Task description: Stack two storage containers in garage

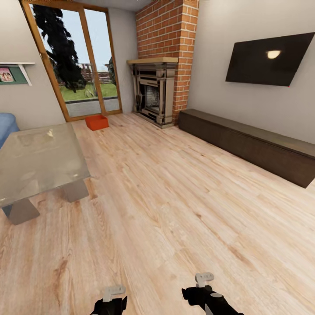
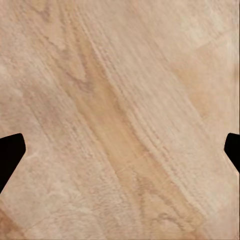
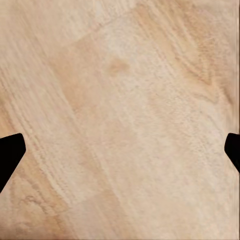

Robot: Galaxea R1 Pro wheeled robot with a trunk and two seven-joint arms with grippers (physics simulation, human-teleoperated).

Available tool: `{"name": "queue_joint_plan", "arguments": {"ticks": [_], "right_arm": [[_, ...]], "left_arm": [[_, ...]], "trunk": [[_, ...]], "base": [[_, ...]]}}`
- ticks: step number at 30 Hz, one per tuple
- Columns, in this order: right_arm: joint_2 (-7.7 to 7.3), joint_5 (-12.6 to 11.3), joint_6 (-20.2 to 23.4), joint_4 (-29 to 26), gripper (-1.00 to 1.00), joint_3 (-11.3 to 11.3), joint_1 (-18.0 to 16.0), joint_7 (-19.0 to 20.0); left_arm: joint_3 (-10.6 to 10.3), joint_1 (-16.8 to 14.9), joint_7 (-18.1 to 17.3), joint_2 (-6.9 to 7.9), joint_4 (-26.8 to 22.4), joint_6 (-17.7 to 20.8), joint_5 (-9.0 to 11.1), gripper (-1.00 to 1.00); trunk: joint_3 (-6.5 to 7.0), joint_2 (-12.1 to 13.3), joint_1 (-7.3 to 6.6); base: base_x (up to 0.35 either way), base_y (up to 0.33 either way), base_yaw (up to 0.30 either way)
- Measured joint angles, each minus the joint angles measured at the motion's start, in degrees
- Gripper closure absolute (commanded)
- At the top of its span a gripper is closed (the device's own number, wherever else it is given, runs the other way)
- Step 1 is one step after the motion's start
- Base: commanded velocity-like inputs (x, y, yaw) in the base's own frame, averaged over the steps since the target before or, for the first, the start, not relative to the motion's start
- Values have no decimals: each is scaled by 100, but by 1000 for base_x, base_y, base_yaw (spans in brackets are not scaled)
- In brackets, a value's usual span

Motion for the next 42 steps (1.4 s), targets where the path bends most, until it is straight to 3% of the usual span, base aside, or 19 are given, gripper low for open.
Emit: {"name": "queue_joint_plan", "arguments": {"ticks": [12, 42], "right_arm": [[1, 0, -1, 0, -100, 4, 2, -1], [11, 7, -1, 0, -100, 15, 2, -8]], "left_arm": [[0, 0, 0, 0, -1, 0, 1, -100], [0, 1, 0, 0, -2, 1, 1, -100]], "trunk": [[107, 0, -1], [250, 0, -1]], "base": [[321, -130, 1], [344, -4, 10]]}}
